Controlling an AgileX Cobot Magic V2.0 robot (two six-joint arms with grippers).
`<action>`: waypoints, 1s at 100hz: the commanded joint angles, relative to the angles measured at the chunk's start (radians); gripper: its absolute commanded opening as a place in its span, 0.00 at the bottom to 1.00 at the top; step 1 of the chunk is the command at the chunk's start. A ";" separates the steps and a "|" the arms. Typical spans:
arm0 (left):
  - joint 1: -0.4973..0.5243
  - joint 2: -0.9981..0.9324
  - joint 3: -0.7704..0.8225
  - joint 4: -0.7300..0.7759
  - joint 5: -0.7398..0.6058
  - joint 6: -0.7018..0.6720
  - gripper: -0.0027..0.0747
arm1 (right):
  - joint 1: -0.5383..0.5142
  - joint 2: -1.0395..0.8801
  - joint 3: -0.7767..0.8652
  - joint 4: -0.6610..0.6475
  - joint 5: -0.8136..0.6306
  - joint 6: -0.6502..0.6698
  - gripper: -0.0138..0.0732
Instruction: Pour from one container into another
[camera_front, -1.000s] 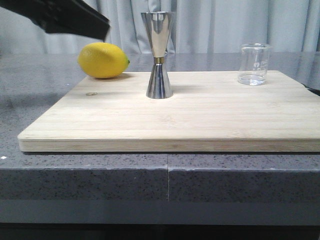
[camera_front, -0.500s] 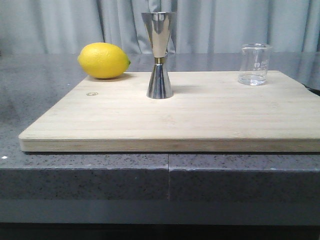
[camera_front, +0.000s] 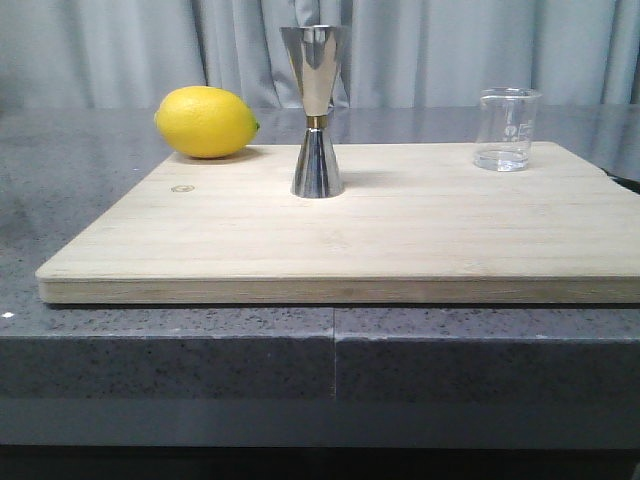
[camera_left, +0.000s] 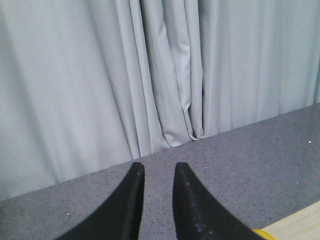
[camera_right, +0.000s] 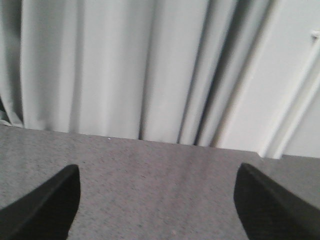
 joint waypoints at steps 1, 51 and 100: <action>-0.067 -0.057 0.013 -0.035 -0.125 0.028 0.19 | -0.033 -0.039 -0.040 -0.025 0.001 -0.008 0.81; -0.210 -0.435 0.396 -0.087 -0.742 0.036 0.08 | -0.044 -0.213 0.039 0.016 0.166 0.005 0.68; -0.210 -0.699 0.881 -0.161 -0.736 0.036 0.02 | 0.039 -0.624 0.464 0.018 0.041 0.005 0.08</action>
